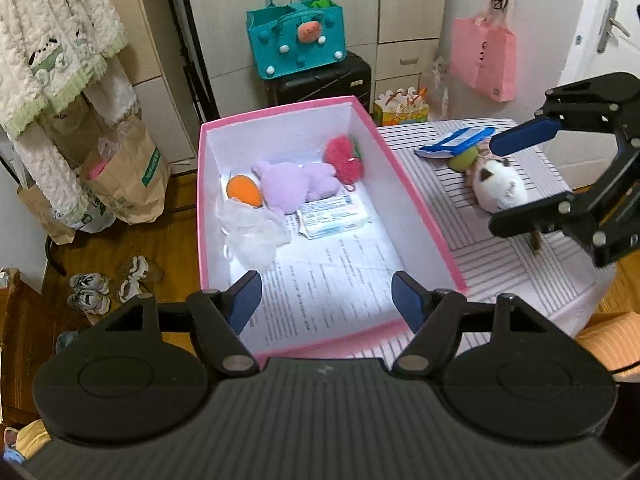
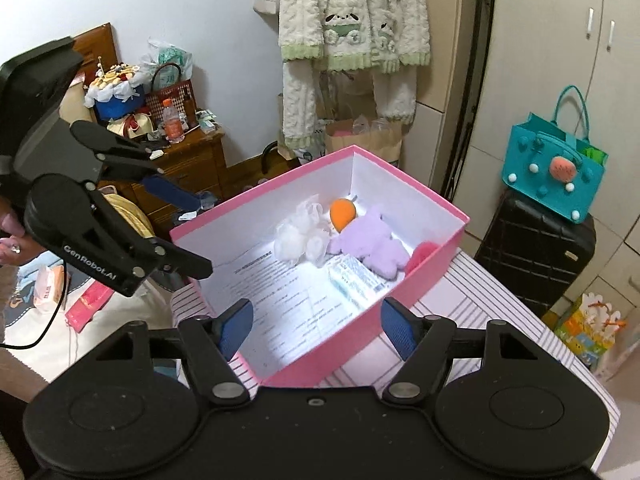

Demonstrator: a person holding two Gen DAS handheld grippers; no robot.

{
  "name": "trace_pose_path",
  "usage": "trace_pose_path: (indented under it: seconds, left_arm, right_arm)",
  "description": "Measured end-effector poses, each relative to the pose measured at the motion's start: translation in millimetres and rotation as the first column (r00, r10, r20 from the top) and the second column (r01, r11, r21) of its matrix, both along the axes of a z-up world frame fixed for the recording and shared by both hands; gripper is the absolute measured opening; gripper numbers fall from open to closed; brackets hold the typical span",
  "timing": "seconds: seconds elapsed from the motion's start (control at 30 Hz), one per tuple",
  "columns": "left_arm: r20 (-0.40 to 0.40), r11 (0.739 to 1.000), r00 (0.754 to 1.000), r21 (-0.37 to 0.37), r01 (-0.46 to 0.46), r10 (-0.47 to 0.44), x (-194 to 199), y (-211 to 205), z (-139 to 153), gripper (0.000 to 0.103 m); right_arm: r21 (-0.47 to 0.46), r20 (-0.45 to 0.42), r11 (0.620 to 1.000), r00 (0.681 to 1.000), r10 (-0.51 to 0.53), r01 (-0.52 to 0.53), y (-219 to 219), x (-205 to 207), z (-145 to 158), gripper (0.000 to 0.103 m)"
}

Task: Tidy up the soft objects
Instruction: 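Move both grippers back to the white plush cat on the table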

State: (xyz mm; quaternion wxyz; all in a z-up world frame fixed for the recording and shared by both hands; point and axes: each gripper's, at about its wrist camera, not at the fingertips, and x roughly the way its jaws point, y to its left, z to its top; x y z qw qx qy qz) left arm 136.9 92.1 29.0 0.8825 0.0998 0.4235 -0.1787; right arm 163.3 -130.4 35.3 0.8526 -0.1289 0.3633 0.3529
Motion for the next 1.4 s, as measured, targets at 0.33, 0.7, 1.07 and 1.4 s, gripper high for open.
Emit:
trace_pose_path:
  seconds: [0.33, 0.7, 1.07, 1.4]
  left_arm:
    - [0.002, 0.999, 0.999, 0.012, 0.042, -0.042, -44.2, -16.9, 11.9, 0.08]
    - [-0.037, 0.993, 0.993, 0.035, 0.113, -0.112, -65.7, -51.0, 6.3, 0.087]
    - [-0.017, 0.971, 0.972, 0.053, 0.235, -0.234, -67.5, -101.7, -10.1, 0.088]
    - [0.086, 0.927, 0.924, 0.011, 0.374, -0.374, -50.2, -167.8, -20.8, 0.088]
  right_arm:
    - [0.005, 0.017, 1.0, 1.0, -0.026, 0.026, -28.2, -44.9, 15.7, 0.079]
    - [-0.004, 0.033, 0.999, 0.998, -0.045, 0.045, -54.7, -91.6, 8.0, 0.083]
    - [0.023, 0.026, 0.989, 0.989, -0.144, 0.143, -97.5, -123.2, -21.4, 0.084]
    - [0.001, 0.084, 0.972, 0.969, -0.233, 0.234, -132.6, -118.8, -51.8, 0.084]
